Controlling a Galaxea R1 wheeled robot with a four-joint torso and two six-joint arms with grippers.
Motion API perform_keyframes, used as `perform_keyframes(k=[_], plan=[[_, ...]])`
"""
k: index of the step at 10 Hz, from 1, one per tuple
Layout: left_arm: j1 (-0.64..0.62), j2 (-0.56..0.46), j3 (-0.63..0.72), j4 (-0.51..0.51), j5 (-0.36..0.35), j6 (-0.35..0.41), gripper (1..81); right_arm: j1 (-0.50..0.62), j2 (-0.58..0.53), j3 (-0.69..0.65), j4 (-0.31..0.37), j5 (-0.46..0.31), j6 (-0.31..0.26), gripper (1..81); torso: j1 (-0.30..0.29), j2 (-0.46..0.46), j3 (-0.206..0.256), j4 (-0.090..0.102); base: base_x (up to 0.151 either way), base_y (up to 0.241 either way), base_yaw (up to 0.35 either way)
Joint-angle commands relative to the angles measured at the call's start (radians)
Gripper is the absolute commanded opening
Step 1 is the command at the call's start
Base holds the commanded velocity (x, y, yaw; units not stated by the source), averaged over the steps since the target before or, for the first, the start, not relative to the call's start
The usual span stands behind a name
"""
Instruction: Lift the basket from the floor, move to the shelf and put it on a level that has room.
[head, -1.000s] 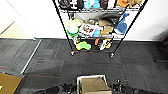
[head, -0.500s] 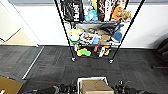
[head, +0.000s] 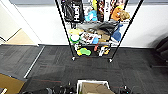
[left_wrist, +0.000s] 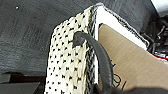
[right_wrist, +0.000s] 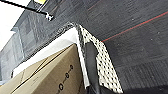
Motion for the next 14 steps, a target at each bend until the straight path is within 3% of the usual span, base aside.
perform_keyframes(k=[1,2,3,5,6,7,8,10,14], plan=[[-0.051,-0.175,0.197,-0.022,-0.025,0.004,1.0,0.066,-0.114,0.083,0.013,-0.036,0.003,1.0,-0.060,0.093,0.000,0.000,0.000,0.000,0.000],[-0.040,-0.184,0.203,-0.021,-0.028,0.004,1.0,0.066,-0.129,0.109,0.013,-0.036,0.003,1.0,-0.083,0.128,0.000,0.000,0.000,0.000,0.000],[-0.032,-0.184,0.198,-0.021,-0.028,0.004,1.0,0.066,-0.131,0.119,0.013,-0.036,0.003,1.0,-0.106,0.164,0.000,-0.088,0.000,0.000,0.000],[-0.029,-0.186,0.200,-0.021,-0.029,0.004,1.0,0.066,-0.126,0.123,0.011,-0.036,0.003,1.0,-0.140,0.215,0.000,-0.116,0.000,0.000,0.000],[-0.029,-0.187,0.201,-0.021,-0.029,0.004,1.0,0.066,-0.124,0.126,0.011,-0.036,0.003,1.0,-0.157,0.242,0.000,-0.047,0.000,0.000,0.000],[-0.029,-0.189,0.203,-0.021,-0.029,0.004,1.0,0.064,-0.124,0.128,0.011,-0.036,0.002,1.0,-0.177,0.273,0.000,-0.077,0.000,0.000,0.000],[-0.025,-0.192,0.203,-0.021,-0.029,0.005,1.0,0.064,-0.123,0.126,0.011,-0.036,0.002,1.0,-0.194,0.300,0.099,-0.131,0.000,0.000,0.000],[-0.020,-0.201,0.203,-0.021,-0.031,0.005,1.0,0.061,-0.121,0.125,0.011,-0.036,0.002,1.0,-0.226,0.349,0.121,-0.154,0.000,0.000,0.000],[-0.002,-0.219,0.212,-0.021,-0.032,0.014,1.0,0.055,-0.121,0.134,0.011,-0.036,0.000,1.0,-0.304,0.465,0.250,-0.175,0.000,0.000,0.000]])
